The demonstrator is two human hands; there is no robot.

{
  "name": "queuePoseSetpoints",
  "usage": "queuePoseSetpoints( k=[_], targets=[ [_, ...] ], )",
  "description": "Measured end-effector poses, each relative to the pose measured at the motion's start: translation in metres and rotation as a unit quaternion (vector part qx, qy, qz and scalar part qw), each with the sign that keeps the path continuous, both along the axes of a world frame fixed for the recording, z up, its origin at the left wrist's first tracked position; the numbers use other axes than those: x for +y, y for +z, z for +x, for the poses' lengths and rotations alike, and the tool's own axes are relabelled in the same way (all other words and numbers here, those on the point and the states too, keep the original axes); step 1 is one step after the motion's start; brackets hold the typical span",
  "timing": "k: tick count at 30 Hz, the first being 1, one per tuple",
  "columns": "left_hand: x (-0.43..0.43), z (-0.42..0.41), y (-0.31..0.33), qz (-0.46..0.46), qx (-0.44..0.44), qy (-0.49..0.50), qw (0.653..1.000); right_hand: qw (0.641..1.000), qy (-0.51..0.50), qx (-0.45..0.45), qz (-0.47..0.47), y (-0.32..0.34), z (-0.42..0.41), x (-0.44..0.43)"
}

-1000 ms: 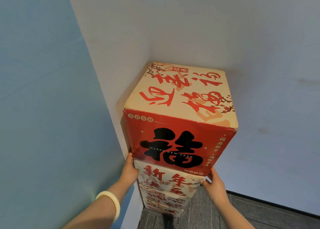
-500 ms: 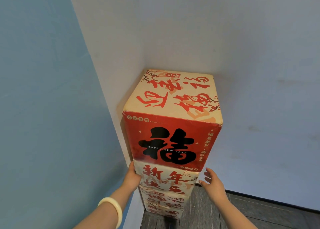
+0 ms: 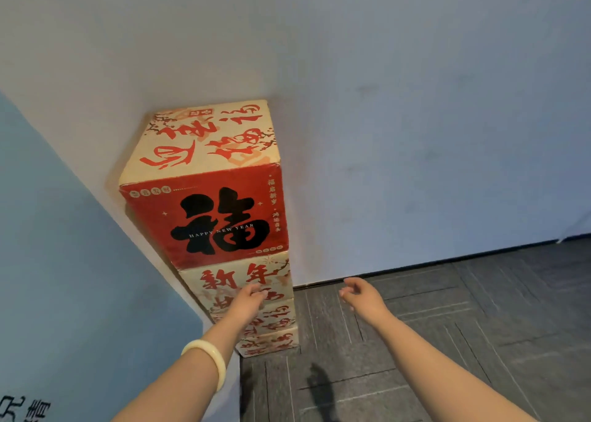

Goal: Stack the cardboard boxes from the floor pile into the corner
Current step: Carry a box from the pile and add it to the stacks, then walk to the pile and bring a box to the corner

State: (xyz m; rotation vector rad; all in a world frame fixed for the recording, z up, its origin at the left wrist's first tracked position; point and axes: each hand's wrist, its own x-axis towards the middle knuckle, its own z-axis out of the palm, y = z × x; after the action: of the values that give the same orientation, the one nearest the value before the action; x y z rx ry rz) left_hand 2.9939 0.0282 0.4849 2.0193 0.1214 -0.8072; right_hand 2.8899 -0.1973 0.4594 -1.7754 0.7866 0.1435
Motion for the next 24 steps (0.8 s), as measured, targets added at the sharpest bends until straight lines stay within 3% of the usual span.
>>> queuePoseSetpoints(
  k=[9, 14, 18, 24],
  targets=[
    [-0.122, -0.109, 0.011, -0.024, -0.004, -0.129, 0.991, 0.99, -0.119, -0.039, 0.067, 0.016, -0.145, -0.08],
    [-0.228, -0.216, -0.003, -0.039, 0.028, -0.213, 0.976, 0.964, -0.23, -0.059, 0.119, 0.025, -0.292, -0.142],
    [-0.321, -0.342, -0.012, -0.056, 0.069, -0.306, 0.948, 0.934, -0.331, -0.059, 0.118, 0.028, -0.435, -0.187],
    [-0.428, -0.534, -0.009, -0.068, 0.116, -0.481, 0.866, 0.851, -0.508, -0.082, 0.108, 0.032, -0.632, -0.217]
  ],
)
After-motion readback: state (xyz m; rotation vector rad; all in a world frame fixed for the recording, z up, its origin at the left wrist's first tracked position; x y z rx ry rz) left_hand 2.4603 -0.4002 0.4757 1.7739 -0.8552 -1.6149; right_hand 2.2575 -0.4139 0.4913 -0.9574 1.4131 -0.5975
